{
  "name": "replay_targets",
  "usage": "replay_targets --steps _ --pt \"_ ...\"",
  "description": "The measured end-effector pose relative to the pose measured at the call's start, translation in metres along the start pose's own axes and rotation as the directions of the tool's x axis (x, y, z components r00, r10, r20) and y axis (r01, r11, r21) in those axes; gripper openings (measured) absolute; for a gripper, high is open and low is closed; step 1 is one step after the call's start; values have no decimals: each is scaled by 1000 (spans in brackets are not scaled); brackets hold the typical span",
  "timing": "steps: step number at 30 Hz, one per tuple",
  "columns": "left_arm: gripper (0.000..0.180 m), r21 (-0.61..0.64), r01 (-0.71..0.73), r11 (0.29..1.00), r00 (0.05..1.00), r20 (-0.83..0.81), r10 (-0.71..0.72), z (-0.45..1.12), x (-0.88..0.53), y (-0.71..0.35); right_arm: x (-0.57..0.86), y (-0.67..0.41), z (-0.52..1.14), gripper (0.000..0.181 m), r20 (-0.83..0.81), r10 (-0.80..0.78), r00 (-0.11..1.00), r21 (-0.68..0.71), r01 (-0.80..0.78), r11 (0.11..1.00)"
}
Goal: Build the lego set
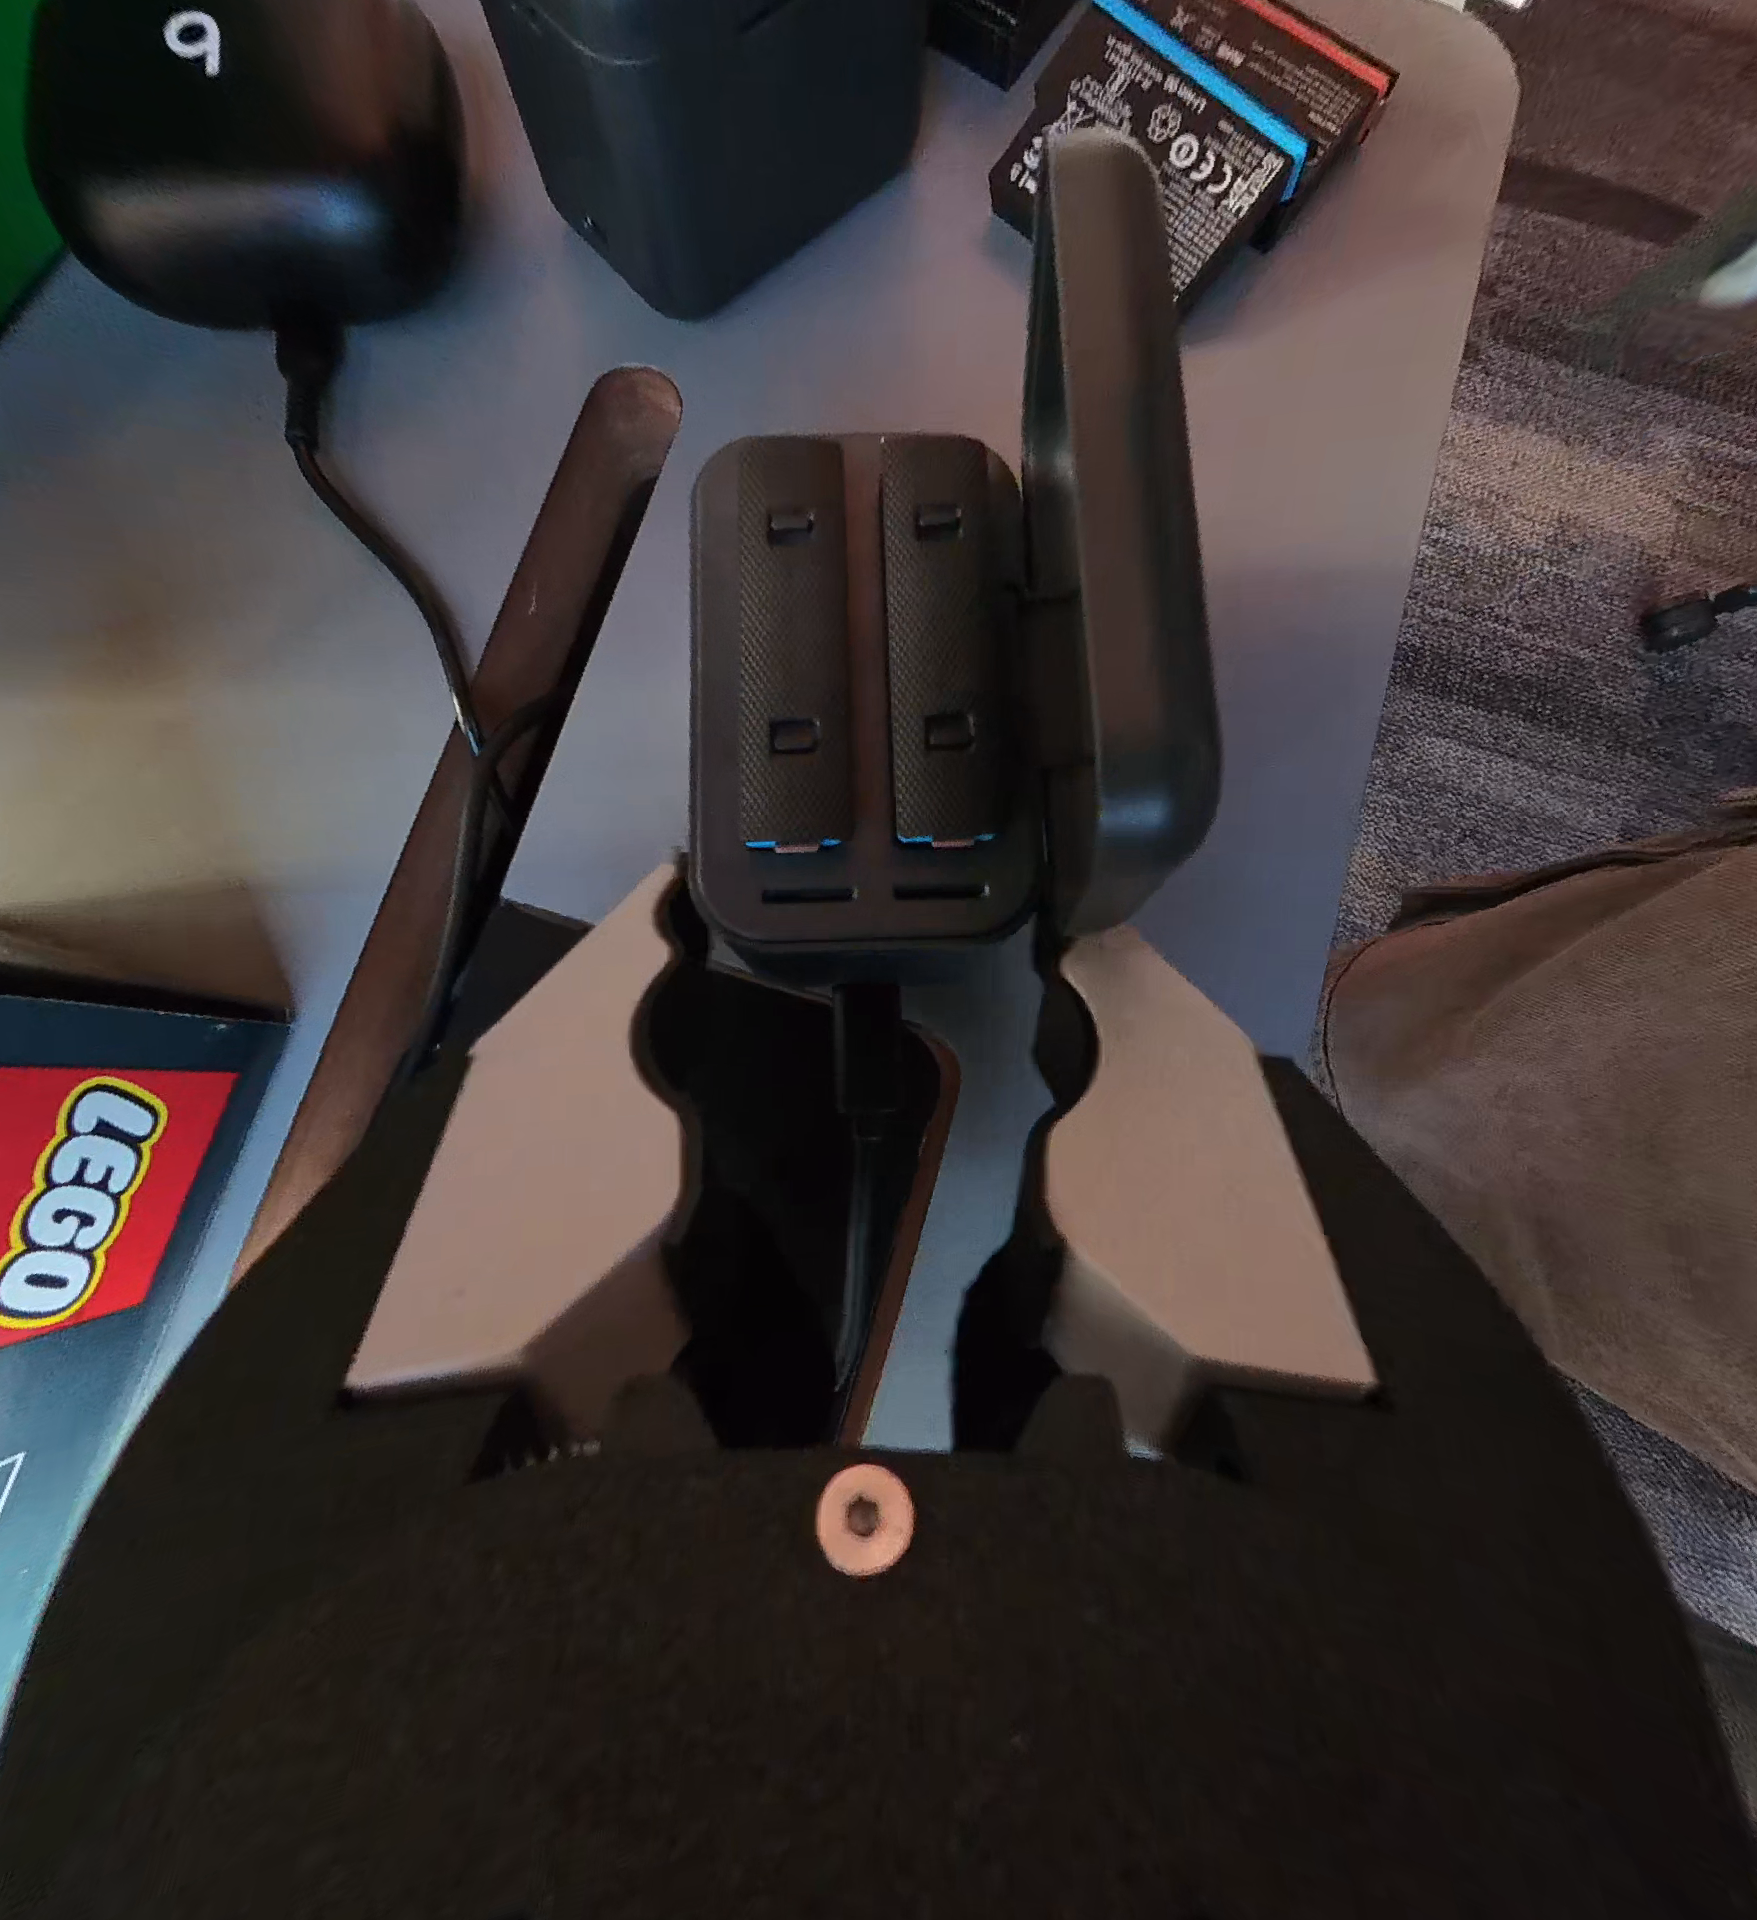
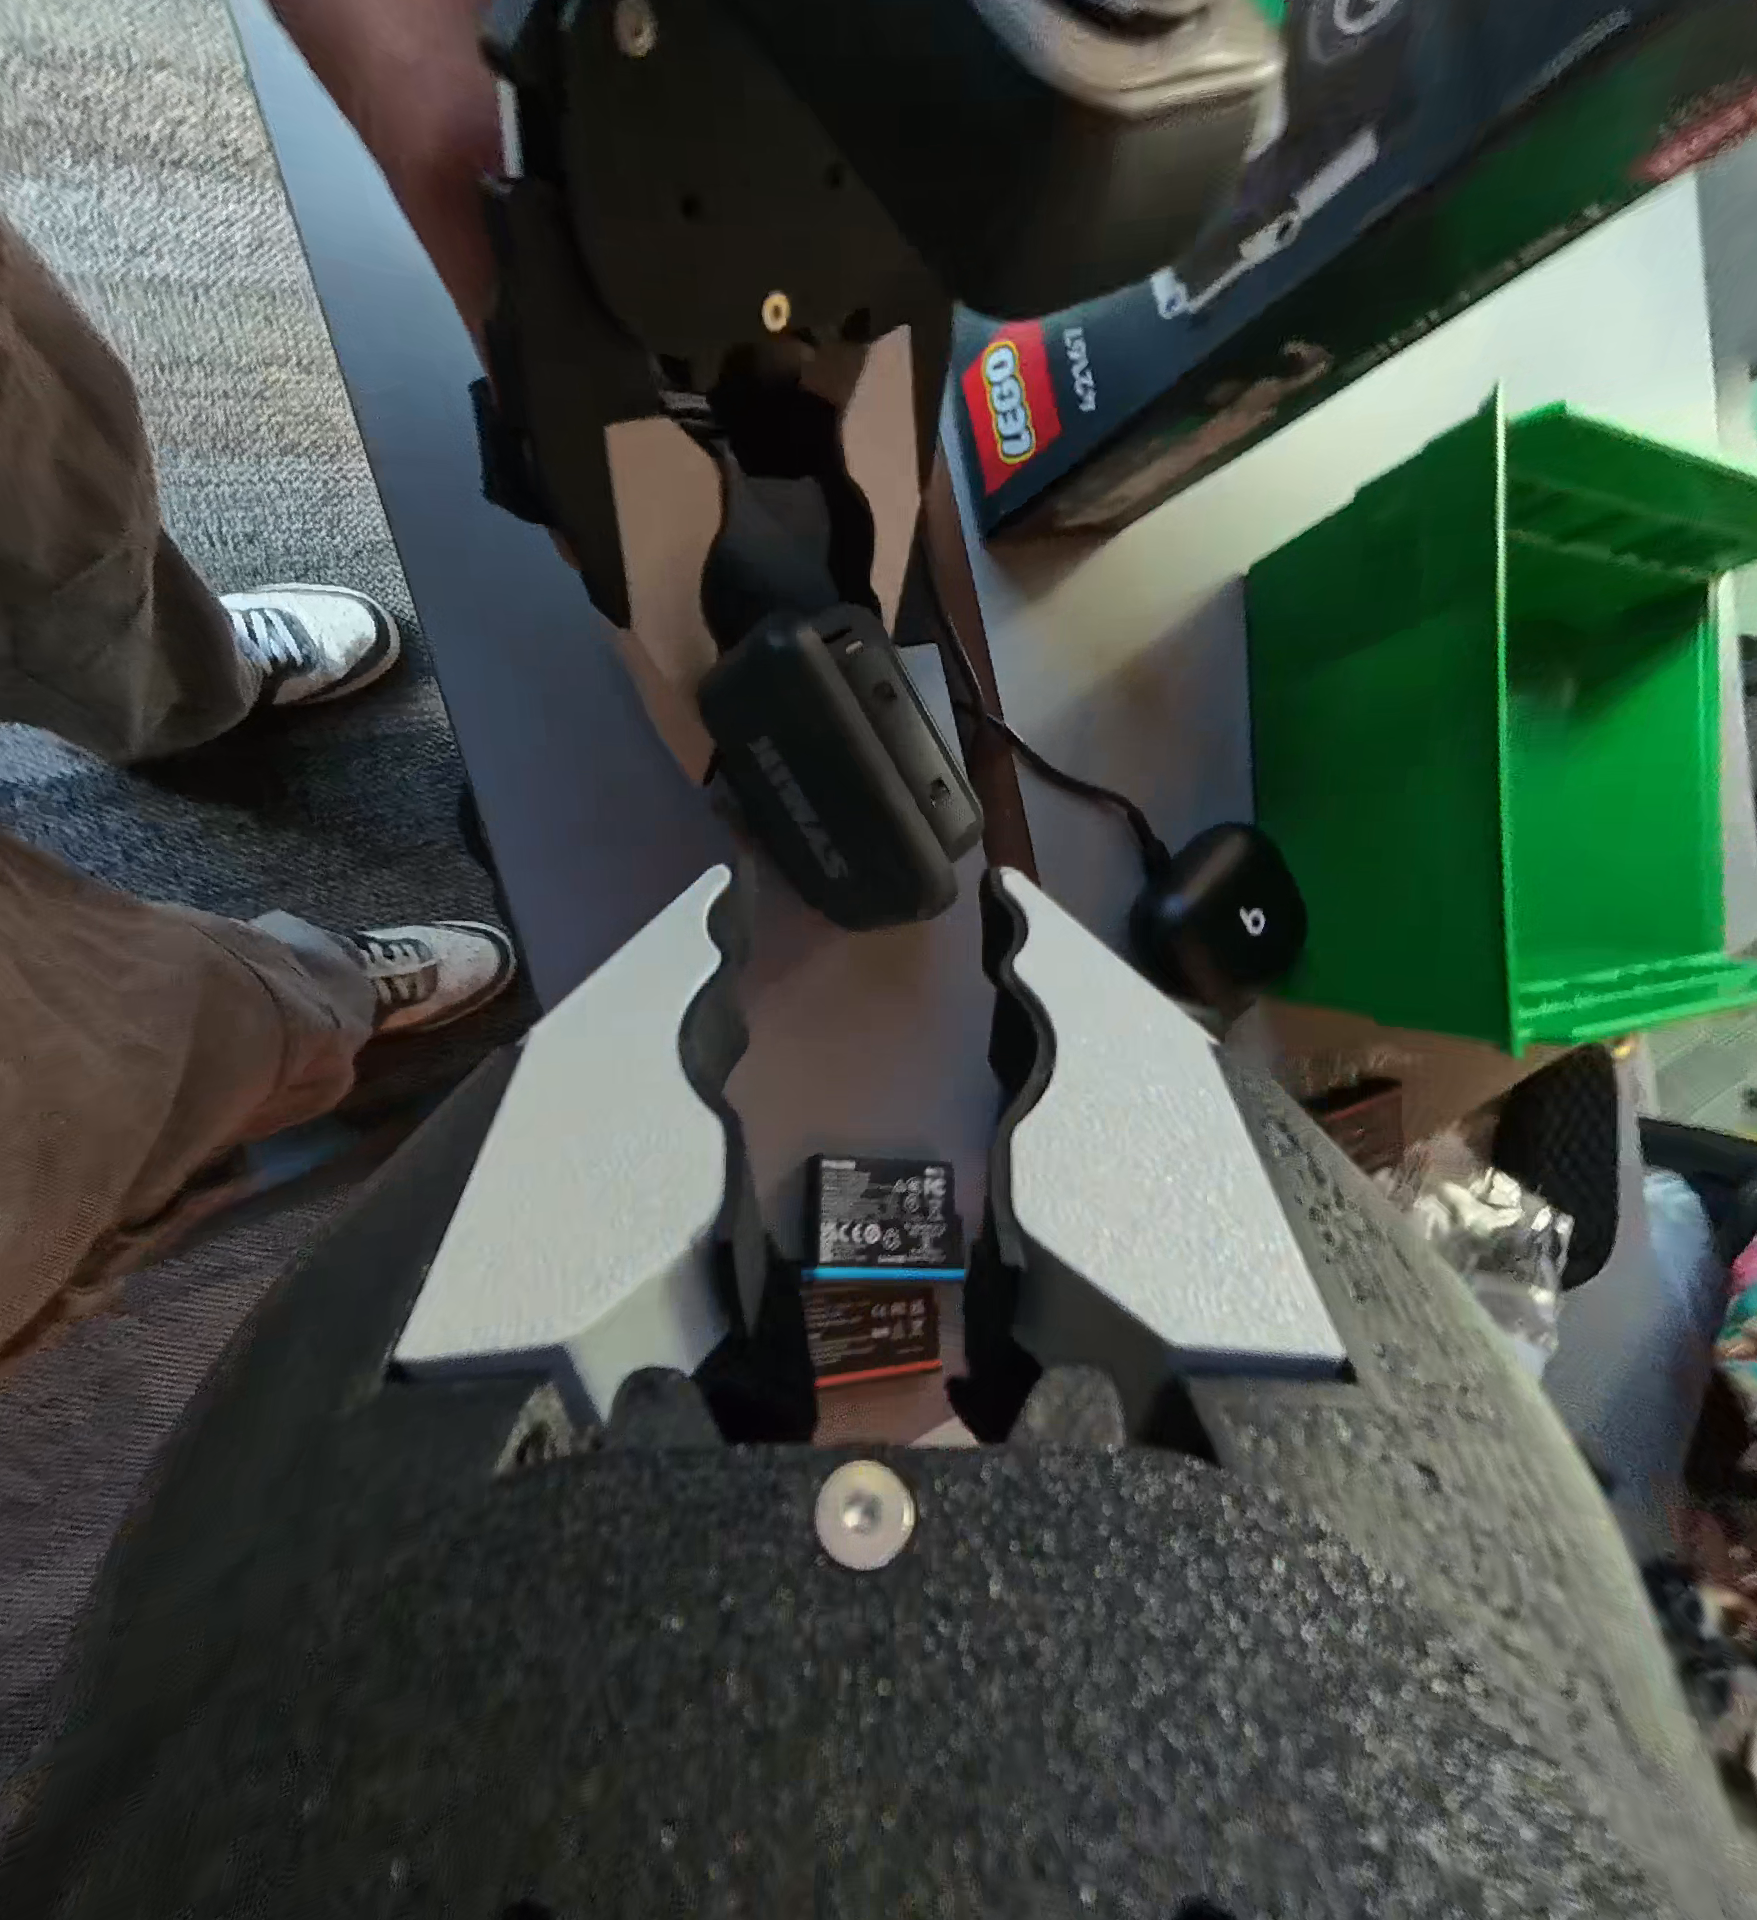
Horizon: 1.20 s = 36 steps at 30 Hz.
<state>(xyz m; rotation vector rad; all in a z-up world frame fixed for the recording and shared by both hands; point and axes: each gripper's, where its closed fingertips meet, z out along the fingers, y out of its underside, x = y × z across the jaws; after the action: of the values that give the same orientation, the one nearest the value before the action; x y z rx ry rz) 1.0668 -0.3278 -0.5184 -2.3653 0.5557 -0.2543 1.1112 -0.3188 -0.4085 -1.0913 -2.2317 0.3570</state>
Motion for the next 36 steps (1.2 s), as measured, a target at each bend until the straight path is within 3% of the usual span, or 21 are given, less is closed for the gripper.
replay_targets --steps 6,9,13,17,22,27,31,34,36 --pt "91 19 18 1000 998 67 -19 -26 -5 1 5 -19 -40 50 30 315 949 74 -317 946" --pt "85 30 79 996 992 100 -82 -60 -6 12 16 -42 -64 56 59 501 864 187 -502 844" --pt "76 56 204 977 968 139 -210 -128 -5 22 18 -59 -79 64 119 647 753 211 -656 725" --pt "68 63 464 884 886 -39 -462 -190 18 23 17 -69 -82 62 127 745 655 236 -750 618" --pt "62 113 566 817 820 18 -571 -233 16 38 22 -87 -80 59 202 850 486 316 -854 413" --pt "59 160 636 755 756 66 -651 -254 8 45 29 -102 -75 57 234 814 531 330 -831 448" --pt "57 185 674 715 698 158 -699 -269 17 57 4 -118 -62 55 330 690 645 268 -764 587" --pt "56 186 735 652 615 224 -756 -277 46 75 -34 -140 -52 48 540 640 546 109 -800 590" --pt "57 186 767 614 566 256 -784 -281 73 87 -56 -166 -50 43 646 563 515 99 -788 608"
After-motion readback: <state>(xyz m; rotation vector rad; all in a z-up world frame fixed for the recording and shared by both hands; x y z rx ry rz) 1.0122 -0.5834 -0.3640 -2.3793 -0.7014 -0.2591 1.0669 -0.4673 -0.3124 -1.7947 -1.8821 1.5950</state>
